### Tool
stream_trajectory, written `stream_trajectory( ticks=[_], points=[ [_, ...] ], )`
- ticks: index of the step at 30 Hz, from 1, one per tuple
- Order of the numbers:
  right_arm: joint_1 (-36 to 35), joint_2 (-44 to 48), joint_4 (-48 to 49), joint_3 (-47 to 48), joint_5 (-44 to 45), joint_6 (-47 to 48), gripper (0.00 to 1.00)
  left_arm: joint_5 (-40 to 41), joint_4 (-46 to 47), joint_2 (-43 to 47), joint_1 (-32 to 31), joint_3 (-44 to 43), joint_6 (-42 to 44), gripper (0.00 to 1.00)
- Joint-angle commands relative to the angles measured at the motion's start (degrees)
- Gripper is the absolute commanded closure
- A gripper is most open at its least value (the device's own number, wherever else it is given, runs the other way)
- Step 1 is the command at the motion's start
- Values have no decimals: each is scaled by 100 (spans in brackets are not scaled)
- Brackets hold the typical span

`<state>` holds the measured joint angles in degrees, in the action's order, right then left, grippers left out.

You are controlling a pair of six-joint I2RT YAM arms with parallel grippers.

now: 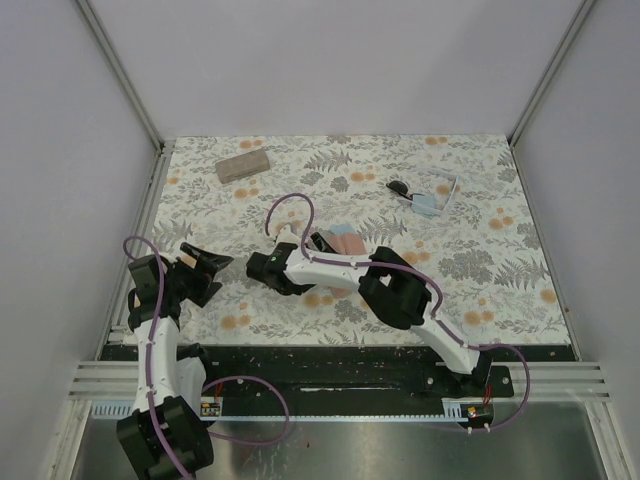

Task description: Organize the sunglasses

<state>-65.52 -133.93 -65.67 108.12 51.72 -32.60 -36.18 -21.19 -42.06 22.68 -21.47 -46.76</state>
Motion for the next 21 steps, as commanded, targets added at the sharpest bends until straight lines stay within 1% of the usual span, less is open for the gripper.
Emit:
stream_trajectory(
  ticks=[1,6,9,14,17,19,21],
  points=[
    [-40,-282,-577,403,698,-633,1,-337,361,-21,79,12,53,5],
    [-31,-564,-982,579,848,-1011,2,-337,423,14,88,38,45,5],
    [-40,-652,-1114,544,918,-1213,7,-354,432,5,88,38,53,5],
    [-40,-679,-1141,404,945,-1337,13,-354,449,-4,88,38,80,5],
    [-14,-617,-1141,368,919,-1363,18,-346,449,23,88,38,80,5],
    [-14,-529,-1150,359,892,-1389,23,-319,432,75,97,29,88,5],
    [-14,-372,-1132,359,840,-1398,25,-284,397,119,97,12,123,6]
  ],
)
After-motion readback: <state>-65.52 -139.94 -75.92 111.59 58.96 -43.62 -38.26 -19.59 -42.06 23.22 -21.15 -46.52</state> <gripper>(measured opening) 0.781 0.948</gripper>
